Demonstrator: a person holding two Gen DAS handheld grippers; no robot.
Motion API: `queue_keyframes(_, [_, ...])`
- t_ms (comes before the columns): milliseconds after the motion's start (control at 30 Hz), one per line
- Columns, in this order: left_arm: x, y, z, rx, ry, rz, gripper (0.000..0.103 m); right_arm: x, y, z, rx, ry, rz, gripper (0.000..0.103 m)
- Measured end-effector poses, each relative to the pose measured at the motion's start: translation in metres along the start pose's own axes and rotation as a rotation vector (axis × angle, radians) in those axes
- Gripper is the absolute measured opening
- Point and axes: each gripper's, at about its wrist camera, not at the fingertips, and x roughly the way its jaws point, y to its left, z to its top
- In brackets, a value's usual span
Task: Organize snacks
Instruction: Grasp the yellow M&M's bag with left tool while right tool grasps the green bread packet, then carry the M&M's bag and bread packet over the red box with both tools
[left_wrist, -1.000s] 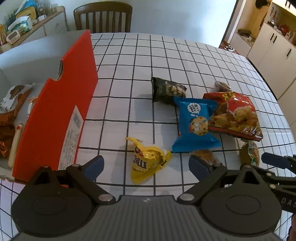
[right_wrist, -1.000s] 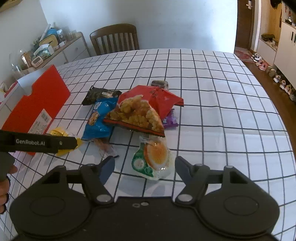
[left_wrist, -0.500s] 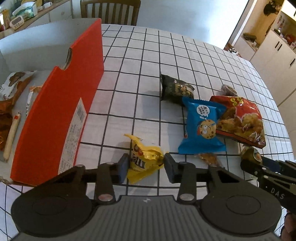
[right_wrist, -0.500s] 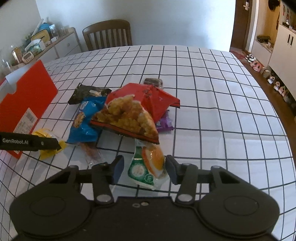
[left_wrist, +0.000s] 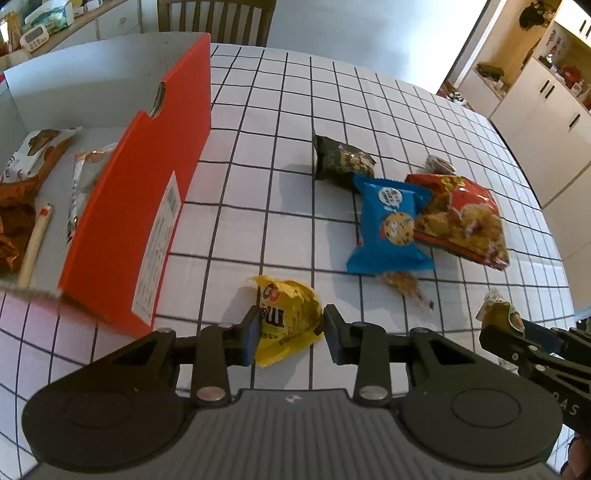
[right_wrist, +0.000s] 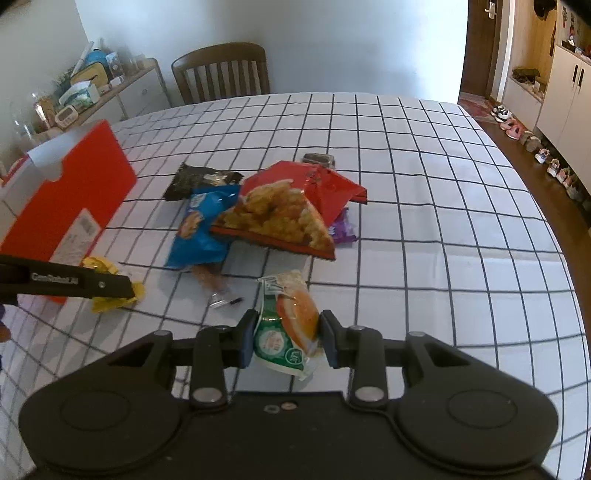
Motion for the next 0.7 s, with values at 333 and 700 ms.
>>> queue_keyframes(333, [-0.031,0.007,-0.022,0.015,-0.007,-0.048,0.033,-0.041,0.022,-0.011,0.003,-0.018,0.057,0.034])
queue_keyframes(700, [-0.082,0.025,-0.032,0.014,-0.045,-0.095,0.033,-0.078,0.057,-0.012,-0.006,-0.039,0.112,0.034])
